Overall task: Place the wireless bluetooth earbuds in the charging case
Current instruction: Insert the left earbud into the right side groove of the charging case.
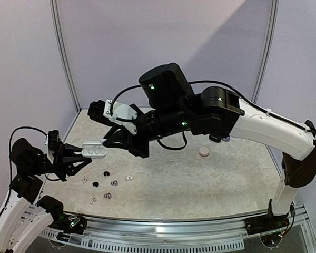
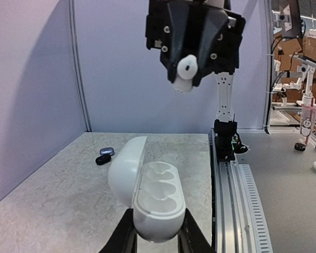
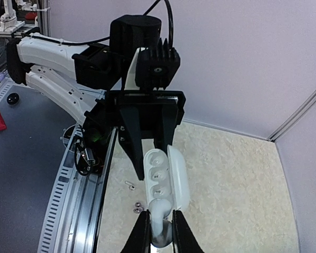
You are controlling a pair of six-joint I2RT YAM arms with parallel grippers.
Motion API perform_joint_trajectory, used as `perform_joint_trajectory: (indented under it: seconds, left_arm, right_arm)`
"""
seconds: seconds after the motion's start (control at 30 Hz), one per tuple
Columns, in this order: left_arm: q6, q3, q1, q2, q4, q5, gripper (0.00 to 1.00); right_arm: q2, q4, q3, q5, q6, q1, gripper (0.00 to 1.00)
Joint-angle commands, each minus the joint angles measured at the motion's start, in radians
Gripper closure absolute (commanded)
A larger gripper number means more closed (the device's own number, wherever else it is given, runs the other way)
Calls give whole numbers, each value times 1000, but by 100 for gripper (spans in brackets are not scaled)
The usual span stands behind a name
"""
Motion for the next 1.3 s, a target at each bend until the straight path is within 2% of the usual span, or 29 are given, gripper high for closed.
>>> perform_joint_trajectory:
  seconds: [0.0, 0.23, 0.43, 0.63, 1.27]
  left_arm:
    - [158, 41, -37, 9, -89, 17, 100]
    - [217, 39, -77, 16, -119, -15, 100]
    - [133, 14, -79, 18, -29, -38, 100]
    - [64, 6, -80, 11, -9, -48, 100]
    - [89, 6, -91, -18, -45, -42, 100]
  right_arm:
    - [70, -44, 80, -6, -107, 19, 94]
    - [85, -70, 110, 29, -154, 35, 94]
    - [100, -111, 109, 72, -178, 49, 94]
    - [119, -105, 110, 112, -171, 53, 93]
    - [175, -85, 152, 196, -183, 52, 86]
